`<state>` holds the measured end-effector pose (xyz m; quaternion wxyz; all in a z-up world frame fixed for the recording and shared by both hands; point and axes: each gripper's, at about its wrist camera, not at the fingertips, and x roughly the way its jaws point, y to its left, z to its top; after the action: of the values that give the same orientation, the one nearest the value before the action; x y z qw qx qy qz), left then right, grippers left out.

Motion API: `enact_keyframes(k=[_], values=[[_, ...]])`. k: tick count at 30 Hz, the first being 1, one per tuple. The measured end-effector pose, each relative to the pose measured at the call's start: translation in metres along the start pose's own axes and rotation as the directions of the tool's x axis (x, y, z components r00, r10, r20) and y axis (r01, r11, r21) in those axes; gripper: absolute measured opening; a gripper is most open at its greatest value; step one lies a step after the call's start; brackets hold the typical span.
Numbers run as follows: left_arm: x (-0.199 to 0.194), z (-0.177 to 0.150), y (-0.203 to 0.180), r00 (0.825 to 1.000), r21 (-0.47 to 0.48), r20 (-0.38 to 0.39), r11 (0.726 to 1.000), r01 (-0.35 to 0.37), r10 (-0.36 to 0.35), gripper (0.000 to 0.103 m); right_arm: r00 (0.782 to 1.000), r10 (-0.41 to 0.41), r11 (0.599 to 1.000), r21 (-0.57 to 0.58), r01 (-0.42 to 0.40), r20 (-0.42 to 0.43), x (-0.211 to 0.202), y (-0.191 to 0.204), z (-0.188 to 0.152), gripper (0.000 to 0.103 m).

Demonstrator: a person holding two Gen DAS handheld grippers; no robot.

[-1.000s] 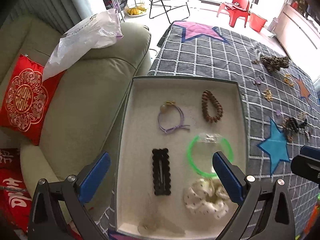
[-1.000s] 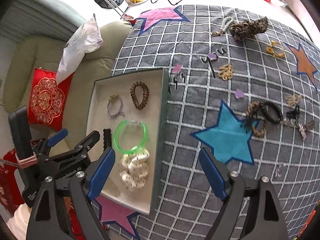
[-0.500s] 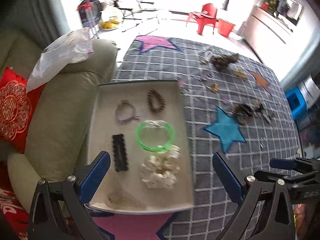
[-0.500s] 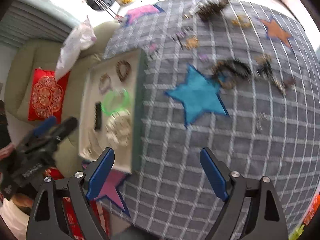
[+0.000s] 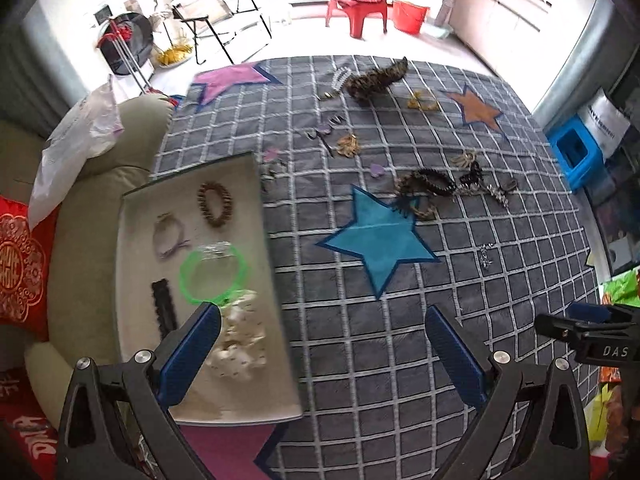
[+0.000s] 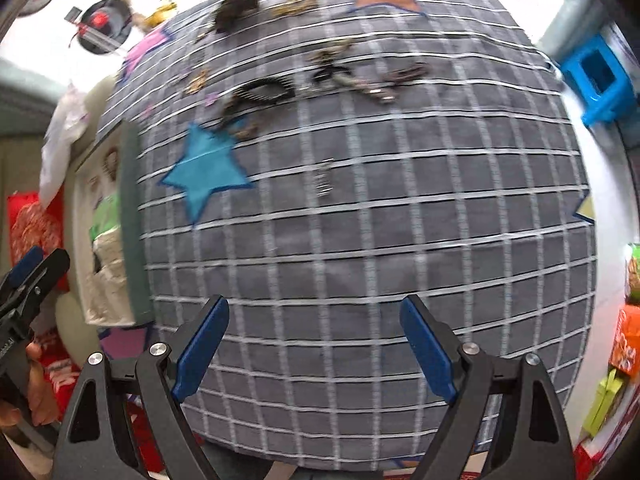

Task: Organize jewelry
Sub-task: 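Move both open tools back over the jewelry on the table, then grasp the silver chain charm with the left tool while the right tool grasps the black claw clip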

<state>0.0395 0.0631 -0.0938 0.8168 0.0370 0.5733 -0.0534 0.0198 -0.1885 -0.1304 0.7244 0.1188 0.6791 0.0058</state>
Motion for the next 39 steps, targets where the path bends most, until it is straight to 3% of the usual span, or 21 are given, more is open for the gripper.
enact_keyframes(k=[7, 13, 25, 28, 33, 35, 37, 39], values=[[0.023, 0.010, -0.036, 0.999, 0.038, -0.036, 0.999, 0.024, -0.023, 0.102, 0.998, -0.038, 0.999, -0.017, 0.039, 0.043, -0.002, -0.027, 0.029, 0.089], [0.042, 0.008, -0.065, 0.996, 0.045, -0.075, 0.998, 0.049, -0.046, 0.102, 0.998, -0.009, 0.998, -0.068, 0.014, 0.067, 0.005, -0.040, 0.059, 0.089], [0.080, 0.007, -0.127, 0.993, 0.007, -0.092, 0.997, 0.078, -0.077, 0.102, 0.994, 0.108, 0.976, -0.191, -0.101, 0.027, 0.036, -0.049, 0.109, 0.064], [0.084, 0.009, -0.140, 0.993, -0.006, -0.084, 0.997, 0.081, -0.081, 0.092, 0.990, 0.138, 0.960, -0.250, -0.126, 0.032, 0.036, -0.041, 0.123, 0.063], [0.094, 0.010, -0.155, 0.991, -0.038, -0.090, 0.995, 0.094, -0.097, 0.091, 0.983, 0.179, 0.934, -0.321, -0.158, 0.036, 0.038, -0.029, 0.146, 0.063], [0.098, 0.010, -0.159, 0.991, -0.042, -0.088, 0.994, 0.101, -0.104, 0.081, 0.982, 0.188, 0.929, -0.331, -0.167, 0.033, 0.043, -0.026, 0.153, 0.063], [0.104, 0.011, -0.164, 0.989, -0.045, -0.097, 0.993, 0.112, -0.116, 0.081, 0.981, 0.193, 0.928, -0.331, -0.174, 0.028, 0.048, -0.025, 0.158, 0.063], [0.107, 0.012, -0.167, 0.988, -0.045, -0.093, 0.992, 0.118, -0.122, 0.074, 0.979, 0.205, 0.926, -0.329, -0.187, 0.021, 0.054, -0.023, 0.164, 0.062]])
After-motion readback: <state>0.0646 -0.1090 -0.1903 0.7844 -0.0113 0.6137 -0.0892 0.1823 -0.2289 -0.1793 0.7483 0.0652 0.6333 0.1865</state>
